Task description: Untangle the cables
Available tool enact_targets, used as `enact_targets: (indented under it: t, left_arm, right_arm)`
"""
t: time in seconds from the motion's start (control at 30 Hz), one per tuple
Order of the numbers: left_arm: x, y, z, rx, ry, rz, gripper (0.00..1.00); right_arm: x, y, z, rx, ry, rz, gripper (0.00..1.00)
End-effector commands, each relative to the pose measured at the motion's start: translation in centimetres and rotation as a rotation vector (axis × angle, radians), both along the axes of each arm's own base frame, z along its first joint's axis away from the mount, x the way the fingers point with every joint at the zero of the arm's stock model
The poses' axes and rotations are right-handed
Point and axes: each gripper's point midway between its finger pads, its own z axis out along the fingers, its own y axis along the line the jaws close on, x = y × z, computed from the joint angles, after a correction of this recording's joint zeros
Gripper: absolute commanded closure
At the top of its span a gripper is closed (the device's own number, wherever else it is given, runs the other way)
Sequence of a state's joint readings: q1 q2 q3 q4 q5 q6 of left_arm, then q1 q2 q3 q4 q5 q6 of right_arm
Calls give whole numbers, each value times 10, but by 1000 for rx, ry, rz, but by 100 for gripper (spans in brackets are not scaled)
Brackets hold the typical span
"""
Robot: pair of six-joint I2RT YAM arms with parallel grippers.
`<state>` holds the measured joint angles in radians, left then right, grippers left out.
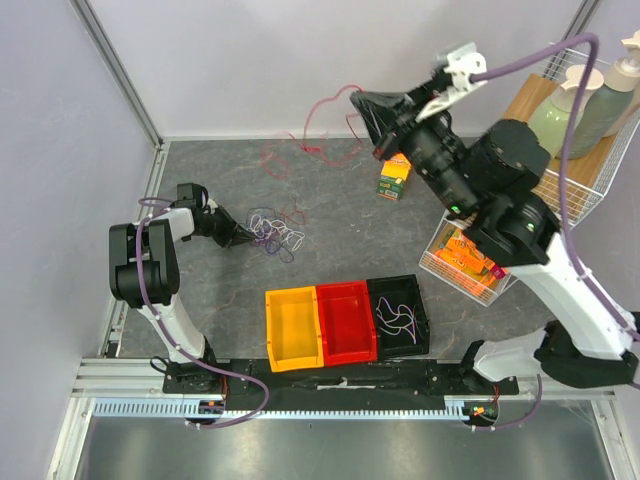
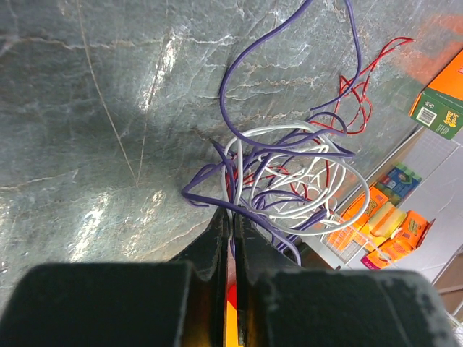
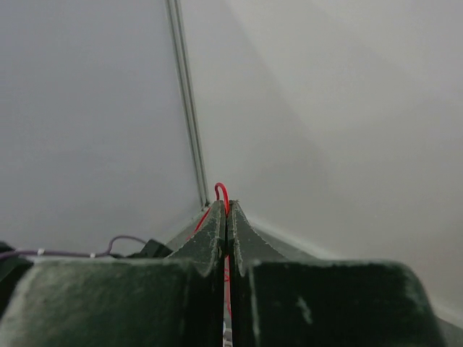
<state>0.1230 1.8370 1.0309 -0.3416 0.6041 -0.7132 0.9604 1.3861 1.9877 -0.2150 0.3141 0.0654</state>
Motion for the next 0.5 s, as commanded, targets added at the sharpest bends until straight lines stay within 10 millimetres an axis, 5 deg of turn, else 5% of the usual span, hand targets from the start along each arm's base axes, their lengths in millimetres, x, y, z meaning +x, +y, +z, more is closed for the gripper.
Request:
enact_targets:
  t: [0.0,0.23,0.47]
  left_arm:
    - [7,-2,7,-31,-34,-4,98]
    - [8,-5,9,-54,-38,-5,98]
    - [8,-5,11,-60,-44,-6,98]
  right_arm:
    - [-40,-15,-17,-7,75,146,100]
    - [-68,-6,-76,-114,211,293,100]
    - [-82,-23,-118,-162,286,298,100]
